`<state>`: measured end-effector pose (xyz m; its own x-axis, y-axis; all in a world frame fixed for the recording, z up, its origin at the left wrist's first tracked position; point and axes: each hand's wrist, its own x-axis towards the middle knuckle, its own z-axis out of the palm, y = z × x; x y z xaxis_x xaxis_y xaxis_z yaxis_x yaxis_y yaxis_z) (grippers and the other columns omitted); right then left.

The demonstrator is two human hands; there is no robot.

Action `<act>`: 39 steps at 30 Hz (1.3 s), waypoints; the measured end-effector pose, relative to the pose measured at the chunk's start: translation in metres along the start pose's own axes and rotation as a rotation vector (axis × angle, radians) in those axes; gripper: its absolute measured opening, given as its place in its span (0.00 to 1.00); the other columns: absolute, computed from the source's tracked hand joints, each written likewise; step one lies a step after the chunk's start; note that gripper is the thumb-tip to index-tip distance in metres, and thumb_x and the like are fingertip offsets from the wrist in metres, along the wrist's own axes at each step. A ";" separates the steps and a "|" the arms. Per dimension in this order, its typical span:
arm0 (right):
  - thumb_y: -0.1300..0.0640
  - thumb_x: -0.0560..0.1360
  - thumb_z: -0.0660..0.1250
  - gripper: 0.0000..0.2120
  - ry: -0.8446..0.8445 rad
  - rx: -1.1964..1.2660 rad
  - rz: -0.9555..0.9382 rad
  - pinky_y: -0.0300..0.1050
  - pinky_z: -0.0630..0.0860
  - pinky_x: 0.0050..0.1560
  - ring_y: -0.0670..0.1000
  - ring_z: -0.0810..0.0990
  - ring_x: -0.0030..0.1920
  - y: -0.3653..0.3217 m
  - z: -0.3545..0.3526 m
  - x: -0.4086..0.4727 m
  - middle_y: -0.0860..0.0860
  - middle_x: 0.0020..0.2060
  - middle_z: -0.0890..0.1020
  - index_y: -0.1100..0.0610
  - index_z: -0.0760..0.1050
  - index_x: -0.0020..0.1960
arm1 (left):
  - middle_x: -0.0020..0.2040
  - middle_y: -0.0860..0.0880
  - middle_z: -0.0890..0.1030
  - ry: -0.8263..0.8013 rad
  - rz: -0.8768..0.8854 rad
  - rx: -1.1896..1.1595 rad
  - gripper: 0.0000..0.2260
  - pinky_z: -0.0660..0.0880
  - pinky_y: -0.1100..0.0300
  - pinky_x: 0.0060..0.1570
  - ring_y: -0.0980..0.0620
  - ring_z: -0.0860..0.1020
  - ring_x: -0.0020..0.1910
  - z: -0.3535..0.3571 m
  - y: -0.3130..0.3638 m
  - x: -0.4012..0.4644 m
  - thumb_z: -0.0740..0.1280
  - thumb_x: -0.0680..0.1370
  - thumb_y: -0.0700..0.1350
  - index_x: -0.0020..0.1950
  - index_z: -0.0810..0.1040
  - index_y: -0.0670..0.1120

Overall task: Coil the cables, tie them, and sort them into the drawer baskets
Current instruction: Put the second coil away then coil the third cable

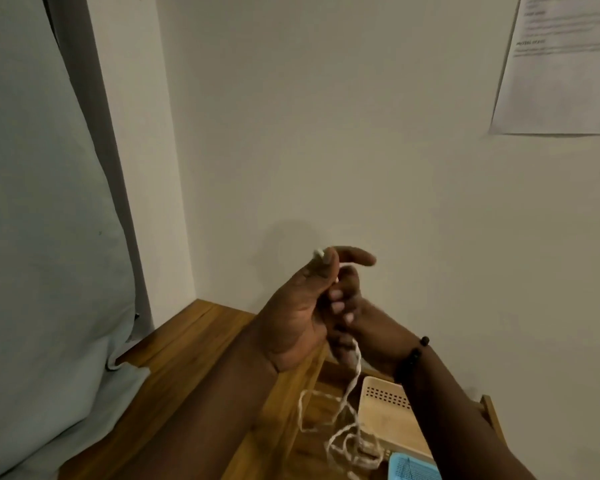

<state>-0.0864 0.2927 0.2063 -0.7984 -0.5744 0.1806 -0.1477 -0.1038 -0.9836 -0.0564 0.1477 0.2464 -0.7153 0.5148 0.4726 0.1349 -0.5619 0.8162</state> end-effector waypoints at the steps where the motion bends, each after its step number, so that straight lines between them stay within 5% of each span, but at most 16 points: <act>1: 0.58 0.82 0.57 0.11 -0.138 0.098 0.065 0.40 0.77 0.28 0.48 0.76 0.24 0.007 0.007 -0.005 0.52 0.26 0.73 0.58 0.76 0.45 | 0.32 0.50 0.67 0.048 0.061 0.122 0.14 0.65 0.57 0.34 0.54 0.67 0.31 -0.005 0.002 0.006 0.59 0.80 0.52 0.54 0.80 0.46; 5: 0.59 0.83 0.58 0.07 -0.200 0.115 0.204 0.38 0.75 0.30 0.47 0.71 0.26 0.016 0.009 -0.029 0.50 0.26 0.69 0.59 0.74 0.48 | 0.34 0.48 0.71 0.313 0.179 0.638 0.12 0.74 0.56 0.37 0.50 0.71 0.34 -0.046 0.008 0.018 0.58 0.83 0.48 0.55 0.79 0.46; 8: 0.50 0.80 0.63 0.10 0.027 -0.494 0.180 0.35 0.70 0.32 0.42 0.72 0.29 0.000 -0.008 -0.037 0.44 0.29 0.74 0.56 0.78 0.48 | 0.38 0.46 0.75 0.375 -0.133 0.704 0.13 0.77 0.52 0.39 0.49 0.77 0.37 -0.064 0.001 0.012 0.55 0.84 0.47 0.54 0.78 0.43; 11: 0.47 0.78 0.64 0.08 0.263 -1.133 0.067 0.33 0.68 0.35 0.40 0.73 0.32 -0.028 -0.014 -0.026 0.42 0.32 0.75 0.50 0.78 0.48 | 0.34 0.46 0.77 0.289 -0.532 0.842 0.26 0.72 0.59 0.31 0.54 0.75 0.27 -0.046 -0.018 0.004 0.51 0.82 0.59 0.43 0.78 0.42; 13: 0.44 0.77 0.65 0.08 0.411 -1.383 -0.027 0.33 0.62 0.31 0.41 0.72 0.33 -0.046 -0.014 -0.016 0.40 0.33 0.74 0.47 0.75 0.50 | 0.28 0.49 0.71 0.241 -0.655 0.716 0.33 0.63 0.63 0.24 0.56 0.65 0.22 -0.028 -0.024 0.000 0.45 0.75 0.71 0.33 0.73 0.46; 16: 0.46 0.79 0.63 0.09 0.473 -1.667 -0.162 0.36 0.60 0.29 0.48 0.75 0.33 -0.038 -0.027 -0.001 0.45 0.35 0.79 0.50 0.75 0.51 | 0.24 0.52 0.63 0.035 -0.689 0.135 0.28 0.53 0.63 0.23 0.57 0.58 0.21 -0.019 -0.013 -0.006 0.50 0.77 0.70 0.30 0.66 0.49; 18: 0.53 0.80 0.62 0.07 0.516 -1.533 -0.118 0.42 0.68 0.32 0.55 0.80 0.36 -0.026 -0.025 0.004 0.52 0.36 0.82 0.55 0.76 0.51 | 0.24 0.53 0.61 -0.180 -0.606 -0.114 0.24 0.53 0.64 0.22 0.58 0.57 0.20 -0.005 -0.003 -0.007 0.51 0.80 0.64 0.32 0.64 0.49; 20: 0.65 0.80 0.59 0.07 0.449 -0.937 -0.033 0.45 0.77 0.37 0.54 0.84 0.37 -0.016 -0.003 0.004 0.60 0.38 0.84 0.65 0.74 0.51 | 0.26 0.54 0.62 -0.150 -0.390 -0.117 0.21 0.58 0.66 0.22 0.58 0.59 0.21 0.010 -0.013 0.000 0.53 0.80 0.61 0.34 0.66 0.49; 23: 0.65 0.78 0.66 0.14 0.111 -0.617 0.251 0.44 0.79 0.47 0.49 0.83 0.37 -0.003 0.032 0.000 0.64 0.48 0.82 0.66 0.72 0.62 | 0.27 0.52 0.66 0.244 0.085 0.075 0.18 0.66 0.63 0.25 0.55 0.66 0.23 0.001 -0.031 0.021 0.56 0.79 0.59 0.36 0.68 0.48; 25: 0.54 0.76 0.71 0.11 -0.192 -0.621 0.400 0.49 0.78 0.39 0.49 0.78 0.29 0.010 0.039 -0.003 0.55 0.35 0.80 0.58 0.75 0.53 | 0.30 0.50 0.71 0.475 0.305 0.296 0.17 0.71 0.57 0.32 0.52 0.72 0.28 -0.031 -0.035 0.032 0.55 0.83 0.53 0.38 0.69 0.47; 27: 0.50 0.76 0.70 0.10 -0.144 -0.641 0.428 0.42 0.75 0.34 0.45 0.75 0.28 0.015 0.031 0.000 0.50 0.33 0.79 0.55 0.75 0.50 | 0.33 0.49 0.76 0.694 0.354 0.666 0.15 0.78 0.53 0.39 0.51 0.78 0.33 -0.058 -0.039 0.031 0.55 0.83 0.51 0.40 0.71 0.46; 29: 0.50 0.77 0.68 0.11 0.009 -0.950 0.373 0.44 0.79 0.40 0.48 0.80 0.37 0.016 0.023 0.008 0.51 0.43 0.82 0.55 0.76 0.56 | 0.33 0.48 0.79 0.675 0.206 1.130 0.17 0.80 0.48 0.44 0.51 0.80 0.35 -0.061 -0.048 0.020 0.53 0.82 0.57 0.42 0.73 0.49; 31: 0.51 0.78 0.66 0.11 0.093 -1.380 0.326 0.46 0.78 0.43 0.52 0.82 0.45 0.012 0.013 0.014 0.53 0.48 0.83 0.56 0.77 0.57 | 0.33 0.46 0.79 0.450 -0.282 1.350 0.32 0.81 0.48 0.43 0.50 0.79 0.32 -0.054 -0.058 0.009 0.45 0.77 0.67 0.43 0.76 0.43; 33: 0.51 0.79 0.65 0.10 0.217 -1.689 0.295 0.45 0.74 0.42 0.54 0.82 0.46 0.014 0.000 0.018 0.53 0.46 0.82 0.56 0.78 0.53 | 0.31 0.46 0.75 0.297 -0.640 1.128 0.40 0.80 0.52 0.37 0.51 0.76 0.26 -0.049 -0.063 0.002 0.43 0.75 0.72 0.48 0.75 0.37; 36: 0.55 0.78 0.66 0.04 0.476 -1.859 0.178 0.44 0.67 0.38 0.53 0.82 0.39 0.029 -0.023 0.022 0.51 0.38 0.82 0.55 0.77 0.46 | 0.35 0.45 0.73 0.138 -0.703 0.906 0.20 0.78 0.53 0.39 0.51 0.74 0.29 -0.043 -0.054 -0.001 0.52 0.84 0.55 0.44 0.72 0.42; 39: 0.54 0.68 0.77 0.14 0.823 -1.826 -0.025 0.43 0.63 0.35 0.53 0.75 0.23 0.048 -0.046 0.024 0.49 0.23 0.76 0.54 0.73 0.33 | 0.41 0.44 0.77 -0.128 -0.789 0.583 0.11 0.78 0.60 0.45 0.50 0.79 0.40 -0.041 -0.043 -0.005 0.54 0.84 0.43 0.49 0.74 0.40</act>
<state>-0.1398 0.3116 0.1639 -0.7348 -0.0906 0.6722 -0.0455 0.9954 0.0845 -0.0871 0.1426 0.1957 -0.6703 0.6900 -0.2733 -0.0074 0.3620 0.9321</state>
